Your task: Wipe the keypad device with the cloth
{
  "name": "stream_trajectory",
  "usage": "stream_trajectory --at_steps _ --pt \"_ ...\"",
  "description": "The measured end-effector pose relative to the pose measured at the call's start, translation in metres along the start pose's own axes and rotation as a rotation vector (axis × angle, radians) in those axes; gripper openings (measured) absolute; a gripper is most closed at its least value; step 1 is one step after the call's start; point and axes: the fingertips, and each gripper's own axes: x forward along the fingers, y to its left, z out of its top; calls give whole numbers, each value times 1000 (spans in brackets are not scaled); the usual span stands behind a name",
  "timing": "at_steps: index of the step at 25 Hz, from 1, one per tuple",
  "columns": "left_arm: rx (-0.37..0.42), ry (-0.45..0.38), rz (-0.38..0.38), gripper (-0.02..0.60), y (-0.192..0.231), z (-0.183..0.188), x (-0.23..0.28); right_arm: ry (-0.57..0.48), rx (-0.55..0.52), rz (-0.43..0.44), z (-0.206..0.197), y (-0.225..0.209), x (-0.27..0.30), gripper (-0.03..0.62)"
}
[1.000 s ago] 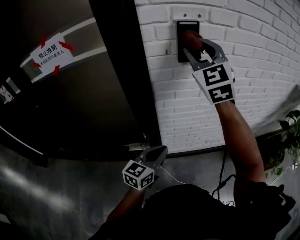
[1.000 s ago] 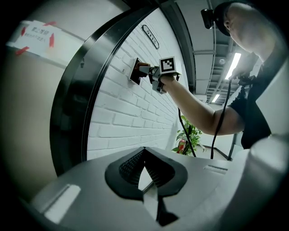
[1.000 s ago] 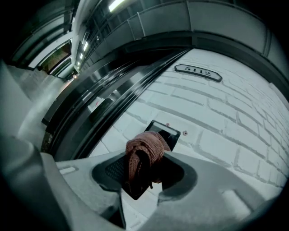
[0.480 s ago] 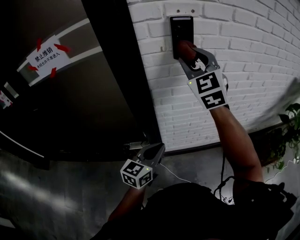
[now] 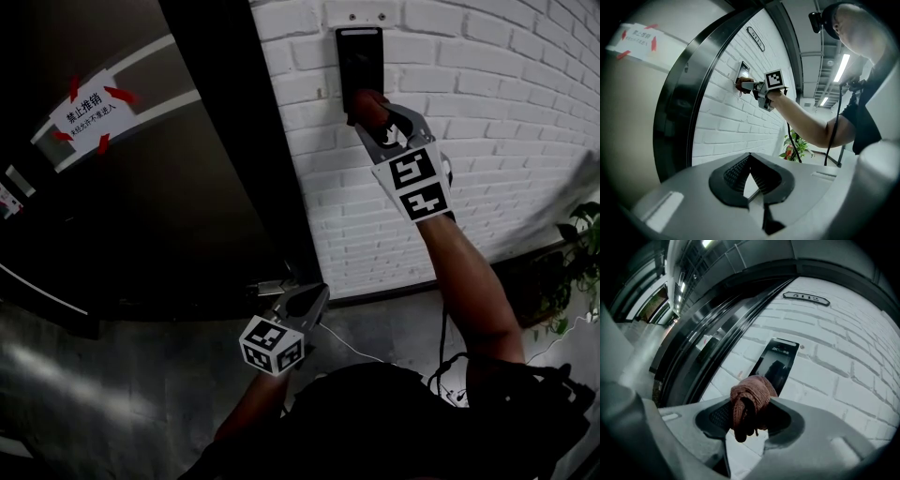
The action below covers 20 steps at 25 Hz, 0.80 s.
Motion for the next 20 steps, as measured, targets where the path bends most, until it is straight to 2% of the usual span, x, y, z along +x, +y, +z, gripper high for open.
stream_trajectory --at_steps 20 --pt "5 9 -20 17 -4 -2 0 98 33 52 -33 20 0 155"
